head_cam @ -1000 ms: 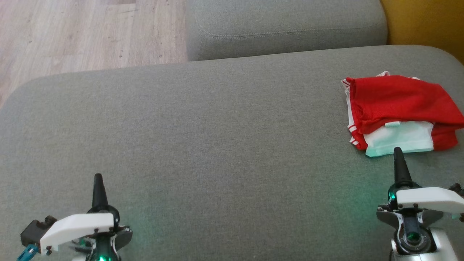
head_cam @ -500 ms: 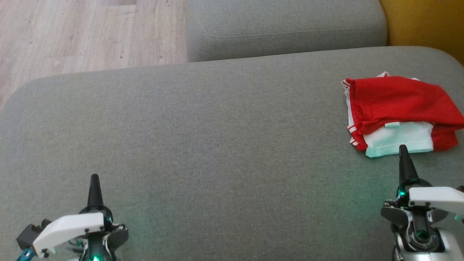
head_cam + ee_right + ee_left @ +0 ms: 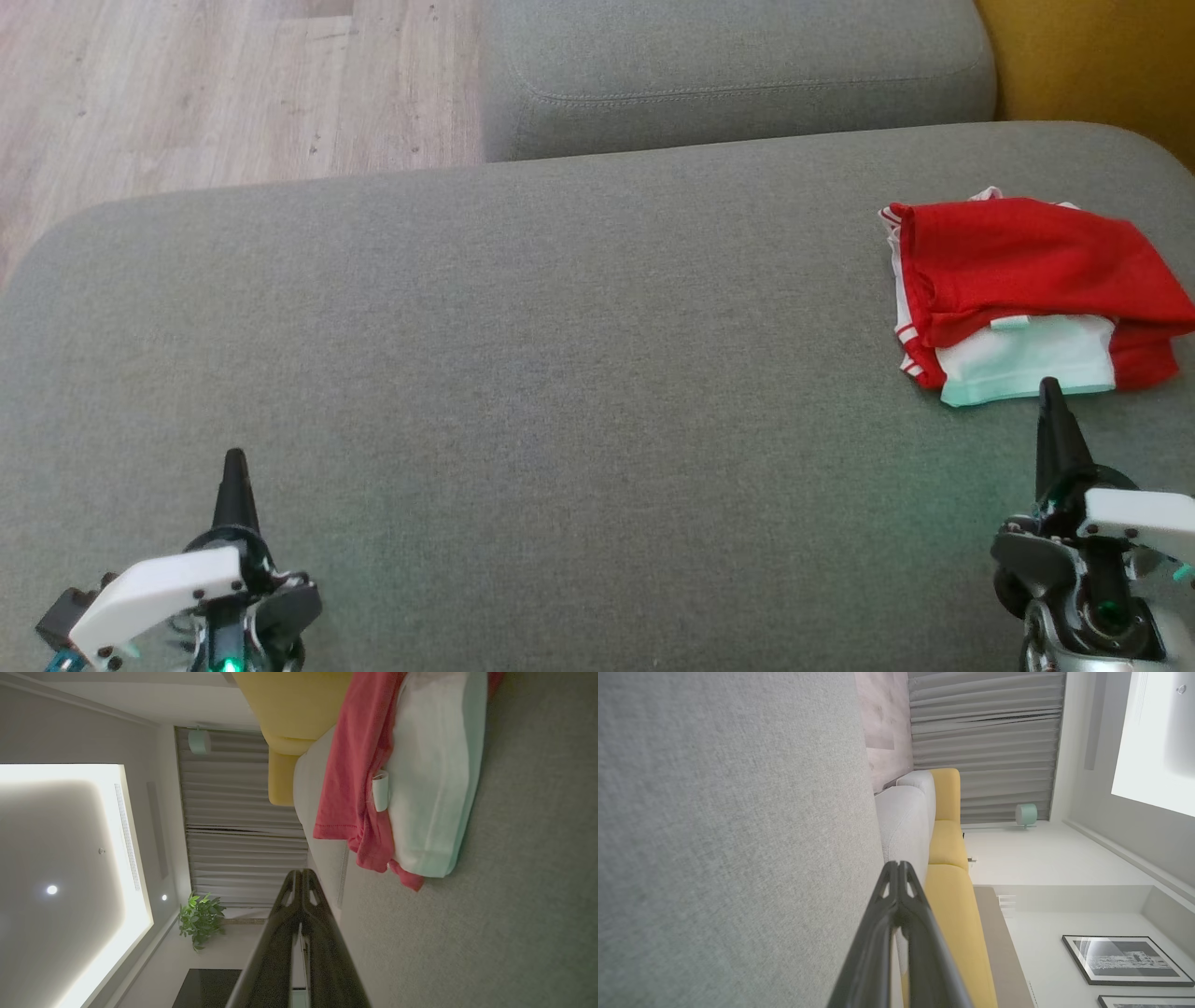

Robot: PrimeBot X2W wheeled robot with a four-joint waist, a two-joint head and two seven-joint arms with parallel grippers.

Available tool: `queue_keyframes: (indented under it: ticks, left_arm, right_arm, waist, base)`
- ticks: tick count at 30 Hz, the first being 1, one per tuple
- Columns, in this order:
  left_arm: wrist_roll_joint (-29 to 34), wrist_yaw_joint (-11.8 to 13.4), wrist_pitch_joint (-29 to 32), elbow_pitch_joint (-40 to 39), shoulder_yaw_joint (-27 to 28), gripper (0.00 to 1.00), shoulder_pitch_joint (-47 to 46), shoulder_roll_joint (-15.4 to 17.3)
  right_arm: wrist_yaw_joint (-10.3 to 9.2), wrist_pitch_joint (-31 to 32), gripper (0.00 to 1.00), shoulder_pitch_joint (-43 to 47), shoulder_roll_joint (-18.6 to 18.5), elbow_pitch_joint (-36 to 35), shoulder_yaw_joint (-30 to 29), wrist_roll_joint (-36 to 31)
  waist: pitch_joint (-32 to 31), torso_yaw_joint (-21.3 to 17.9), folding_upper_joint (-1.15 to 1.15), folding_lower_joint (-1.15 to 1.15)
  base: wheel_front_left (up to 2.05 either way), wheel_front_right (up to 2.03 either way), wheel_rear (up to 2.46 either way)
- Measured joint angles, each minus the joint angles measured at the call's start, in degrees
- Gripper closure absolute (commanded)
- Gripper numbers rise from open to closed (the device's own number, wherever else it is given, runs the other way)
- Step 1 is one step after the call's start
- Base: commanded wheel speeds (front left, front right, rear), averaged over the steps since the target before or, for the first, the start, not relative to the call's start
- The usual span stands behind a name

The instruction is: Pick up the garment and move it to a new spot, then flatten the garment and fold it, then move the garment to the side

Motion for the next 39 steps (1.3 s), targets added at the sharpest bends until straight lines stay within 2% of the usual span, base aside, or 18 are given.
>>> queue_keyframes:
  ticks: [8, 39]
  left_arm:
    - [-3.9, -0.5, 1.2, -0.3, 0.6, 1.00, 0.0, 0.0]
    - [-3.9, -0.5, 1.2, -0.3, 0.7, 1.00, 0.0, 0.0]
  right_arm:
    - [0.00, 1.1, 1.00, 0.0, 0.0, -0.8, -0.6, 5.0]
    - [0.00, 1.1, 1.00, 0.0, 0.0, -0.9, -0.7, 5.1]
  waist:
    - [-0.1, 0.0, 0.00, 0.00]
    - [-0.1, 0.0, 0.00, 0.00]
  base:
    - [0.00, 0.00, 0.00]
    - [0.00, 0.00, 0.00]
